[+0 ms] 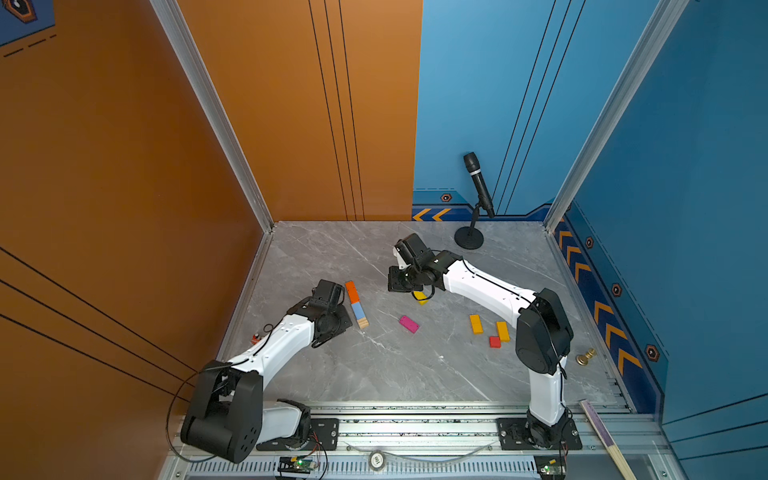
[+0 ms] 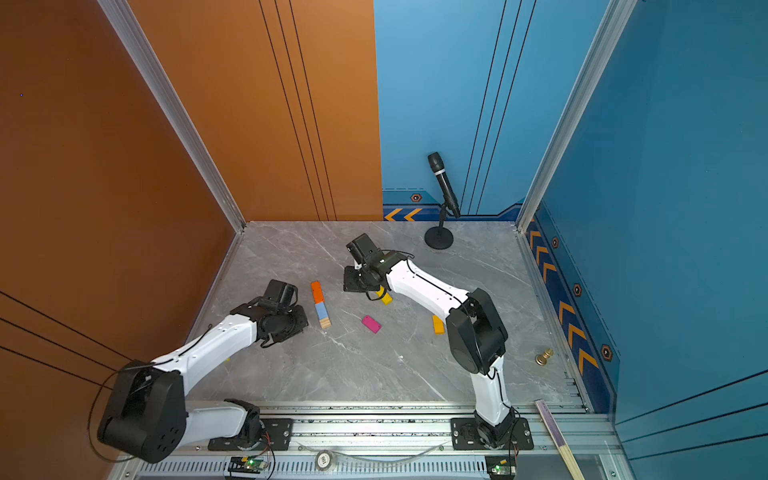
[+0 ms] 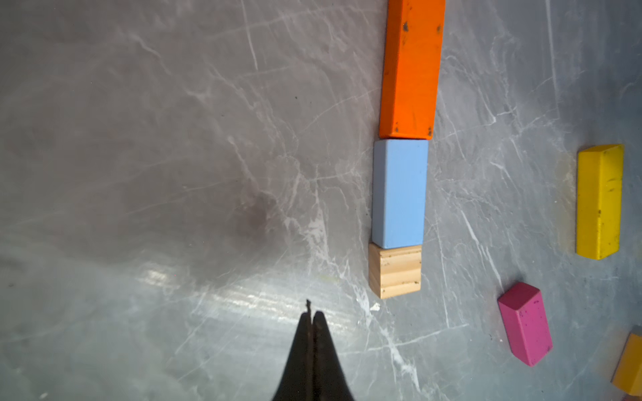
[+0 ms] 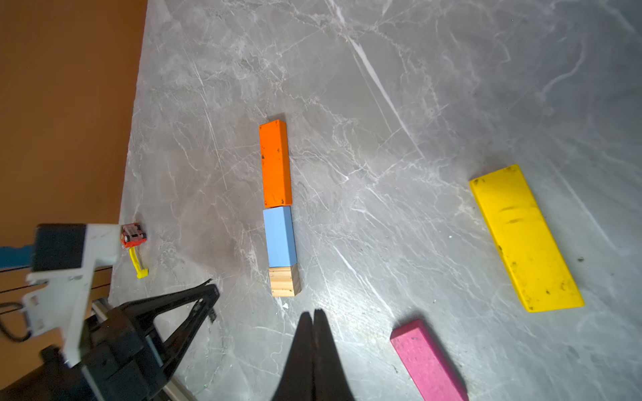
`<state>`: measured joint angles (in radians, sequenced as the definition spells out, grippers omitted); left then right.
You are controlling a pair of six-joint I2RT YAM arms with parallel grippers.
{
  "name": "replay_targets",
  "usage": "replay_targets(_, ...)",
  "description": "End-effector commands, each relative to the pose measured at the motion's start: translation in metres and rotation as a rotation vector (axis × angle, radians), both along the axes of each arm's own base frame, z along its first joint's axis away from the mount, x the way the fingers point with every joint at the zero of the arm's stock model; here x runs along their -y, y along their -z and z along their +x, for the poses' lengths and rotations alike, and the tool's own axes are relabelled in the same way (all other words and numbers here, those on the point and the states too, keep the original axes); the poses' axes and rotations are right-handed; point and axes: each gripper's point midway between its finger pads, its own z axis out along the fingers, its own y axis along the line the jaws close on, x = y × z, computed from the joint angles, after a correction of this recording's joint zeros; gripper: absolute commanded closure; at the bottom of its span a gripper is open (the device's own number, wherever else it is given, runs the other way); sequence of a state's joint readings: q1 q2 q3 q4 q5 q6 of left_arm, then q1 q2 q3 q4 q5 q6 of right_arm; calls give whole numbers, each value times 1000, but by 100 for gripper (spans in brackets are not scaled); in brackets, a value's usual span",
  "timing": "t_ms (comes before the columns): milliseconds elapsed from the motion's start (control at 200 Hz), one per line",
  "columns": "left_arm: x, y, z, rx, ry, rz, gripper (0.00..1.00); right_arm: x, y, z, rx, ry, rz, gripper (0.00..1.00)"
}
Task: Assemble the letter v with building blocks
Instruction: Assemble the building block at the center of the board.
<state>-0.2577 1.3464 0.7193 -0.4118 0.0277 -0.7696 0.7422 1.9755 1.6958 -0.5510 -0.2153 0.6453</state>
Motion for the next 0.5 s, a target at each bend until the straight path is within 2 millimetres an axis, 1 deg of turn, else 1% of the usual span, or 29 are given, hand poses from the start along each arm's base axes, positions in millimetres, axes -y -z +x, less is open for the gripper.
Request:
replay_targets(0, 10, 0, 22, 36, -24, -100, 100, -3, -7, 1, 1, -4, 44, 100)
replay_targets(240, 9, 16, 39, 45, -51, -115, 100, 3, -1, 3, -9, 11, 46, 100)
replay_targets(295, 8, 22, 38, 27, -56, -110, 100, 4, 1, 3, -13, 14, 48, 100)
replay_targets(305, 8, 20, 43, 49, -56, -115, 100, 4, 0, 3, -12, 13, 49, 100)
replay_targets(320, 8, 20, 45, 55, -58, -117, 100, 4, 1, 3, -13, 16, 49, 100)
replay_targets(491, 8, 30, 52, 49, -71, -132, 100, 7, 2, 3, -14, 24, 47, 99)
